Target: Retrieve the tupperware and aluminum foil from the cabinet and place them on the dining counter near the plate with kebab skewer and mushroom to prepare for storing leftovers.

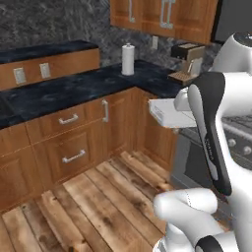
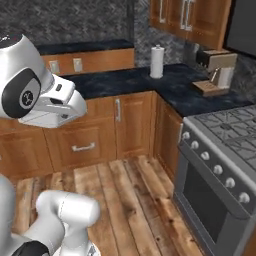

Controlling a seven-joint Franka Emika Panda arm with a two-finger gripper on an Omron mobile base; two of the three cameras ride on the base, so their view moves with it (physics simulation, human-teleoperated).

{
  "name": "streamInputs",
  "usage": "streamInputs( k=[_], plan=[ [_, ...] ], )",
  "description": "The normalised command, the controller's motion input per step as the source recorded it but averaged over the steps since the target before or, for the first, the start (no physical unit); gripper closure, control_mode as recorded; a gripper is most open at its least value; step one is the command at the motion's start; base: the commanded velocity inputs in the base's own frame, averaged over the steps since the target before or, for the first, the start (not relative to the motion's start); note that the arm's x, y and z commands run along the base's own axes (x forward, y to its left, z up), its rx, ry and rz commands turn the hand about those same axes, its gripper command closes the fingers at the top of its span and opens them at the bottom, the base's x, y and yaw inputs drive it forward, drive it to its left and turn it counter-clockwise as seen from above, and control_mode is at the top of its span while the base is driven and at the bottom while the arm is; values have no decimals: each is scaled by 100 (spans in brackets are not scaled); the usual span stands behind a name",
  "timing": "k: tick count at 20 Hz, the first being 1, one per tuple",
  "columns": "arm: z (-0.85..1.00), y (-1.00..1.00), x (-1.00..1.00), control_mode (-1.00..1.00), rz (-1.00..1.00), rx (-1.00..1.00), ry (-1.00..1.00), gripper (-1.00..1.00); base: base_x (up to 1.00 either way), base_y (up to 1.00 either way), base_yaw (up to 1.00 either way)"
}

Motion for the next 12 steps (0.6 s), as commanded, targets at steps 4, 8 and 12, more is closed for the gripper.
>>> streamInputs(
  k=[4,8,12],
  plan=[
    [0,0,0,100,0,0,0,100,-5,66,87],
    [0,0,0,100,0,0,0,100,1,68,79],
    [0,0,0,100,0,0,0,100,20,73,70]
  ],
)
